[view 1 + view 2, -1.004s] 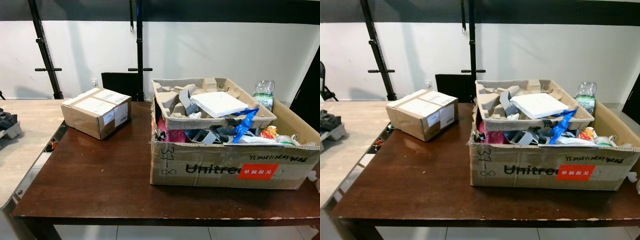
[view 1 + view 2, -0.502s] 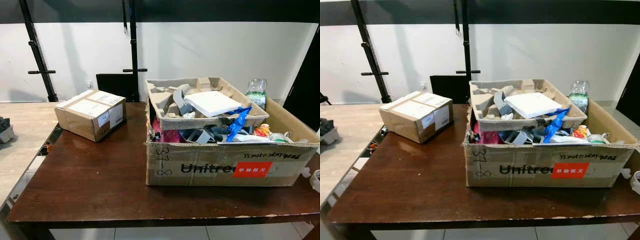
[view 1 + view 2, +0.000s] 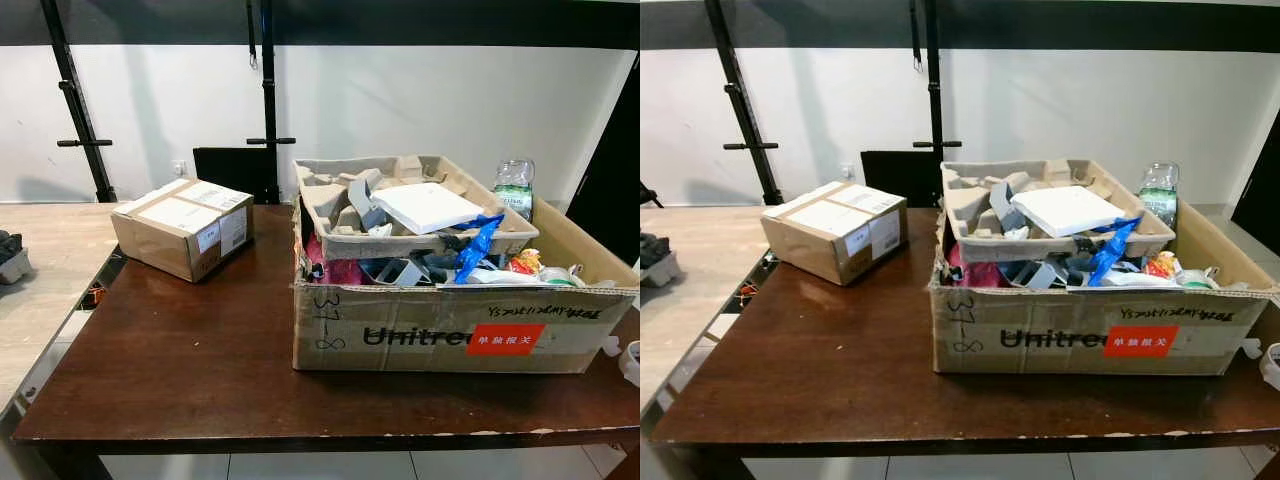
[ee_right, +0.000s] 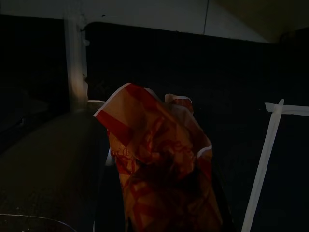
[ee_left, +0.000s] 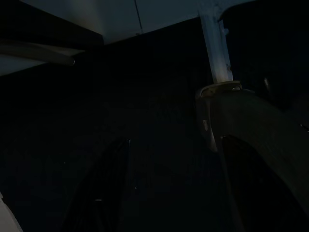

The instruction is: Picking trash to rubbish bin

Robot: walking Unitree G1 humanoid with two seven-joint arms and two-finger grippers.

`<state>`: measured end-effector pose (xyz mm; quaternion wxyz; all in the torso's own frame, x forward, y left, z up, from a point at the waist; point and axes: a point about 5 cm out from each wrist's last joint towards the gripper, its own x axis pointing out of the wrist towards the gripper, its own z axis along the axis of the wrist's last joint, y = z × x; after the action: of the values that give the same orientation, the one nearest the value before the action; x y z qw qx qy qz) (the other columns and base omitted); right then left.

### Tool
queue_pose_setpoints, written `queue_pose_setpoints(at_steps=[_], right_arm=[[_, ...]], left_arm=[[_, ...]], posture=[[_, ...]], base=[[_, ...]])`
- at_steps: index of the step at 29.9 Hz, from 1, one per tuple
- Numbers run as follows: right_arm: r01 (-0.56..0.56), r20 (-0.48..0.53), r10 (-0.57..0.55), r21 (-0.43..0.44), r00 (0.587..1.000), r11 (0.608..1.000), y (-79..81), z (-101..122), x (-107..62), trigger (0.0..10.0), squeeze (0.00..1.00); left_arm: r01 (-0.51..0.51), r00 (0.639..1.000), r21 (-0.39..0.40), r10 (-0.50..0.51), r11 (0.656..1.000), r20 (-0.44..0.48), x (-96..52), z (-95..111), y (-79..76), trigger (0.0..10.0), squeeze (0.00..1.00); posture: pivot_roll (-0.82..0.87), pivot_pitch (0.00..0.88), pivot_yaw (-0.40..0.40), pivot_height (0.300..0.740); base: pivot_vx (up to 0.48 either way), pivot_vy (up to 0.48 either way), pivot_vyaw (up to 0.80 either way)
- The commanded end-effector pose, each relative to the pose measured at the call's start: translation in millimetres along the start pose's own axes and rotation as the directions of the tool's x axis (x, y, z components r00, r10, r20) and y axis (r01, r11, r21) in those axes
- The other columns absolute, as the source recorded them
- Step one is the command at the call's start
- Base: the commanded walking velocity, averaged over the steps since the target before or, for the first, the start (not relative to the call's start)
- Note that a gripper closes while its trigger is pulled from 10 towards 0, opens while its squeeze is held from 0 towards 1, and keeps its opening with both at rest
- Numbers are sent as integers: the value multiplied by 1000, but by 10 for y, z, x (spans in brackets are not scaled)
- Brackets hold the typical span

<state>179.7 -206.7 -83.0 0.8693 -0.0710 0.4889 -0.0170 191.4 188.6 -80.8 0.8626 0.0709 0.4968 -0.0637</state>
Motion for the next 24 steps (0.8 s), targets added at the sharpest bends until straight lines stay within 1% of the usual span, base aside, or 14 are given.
queue_pose_setpoints(at_steps=[1, 5, 16, 24], right_arm=[[-10, -19, 9, -9, 1000, 1000, 31, -55, -4, 10000, 0], [-12, -20, 11, -12, 1000, 1000, 37, -57, -4, 10000, 0], [-13, -20, 12, -17, 1000, 1000, 29, -60, -5, 10000, 0], [-13, -17, 13, -25, 1000, 1000, 12, -46, -5, 10000, 0]], left_arm=[[-10, 999, -12, 10, 1000, -33, -16, -108, 45, 10000, 0], [-8, 999, -15, 7, 1000, -34, -15, -116, 34, 10000, 0], [-1, 999, -17, 0, 1000, -32, -13, -119, 10, 10000, 0], [16, 1000, -17, -16, 1000, -1, -1, 8, -3, 10000, 0]], posture=[[-92, 142, -13, 740], [-91, 141, -14, 740], [-92, 136, -18, 740], [-94, 131, -23, 740]], base=[[0, 0, 0], [0, 0, 0], [-275, 0, 0], [-328, 0, 0]])
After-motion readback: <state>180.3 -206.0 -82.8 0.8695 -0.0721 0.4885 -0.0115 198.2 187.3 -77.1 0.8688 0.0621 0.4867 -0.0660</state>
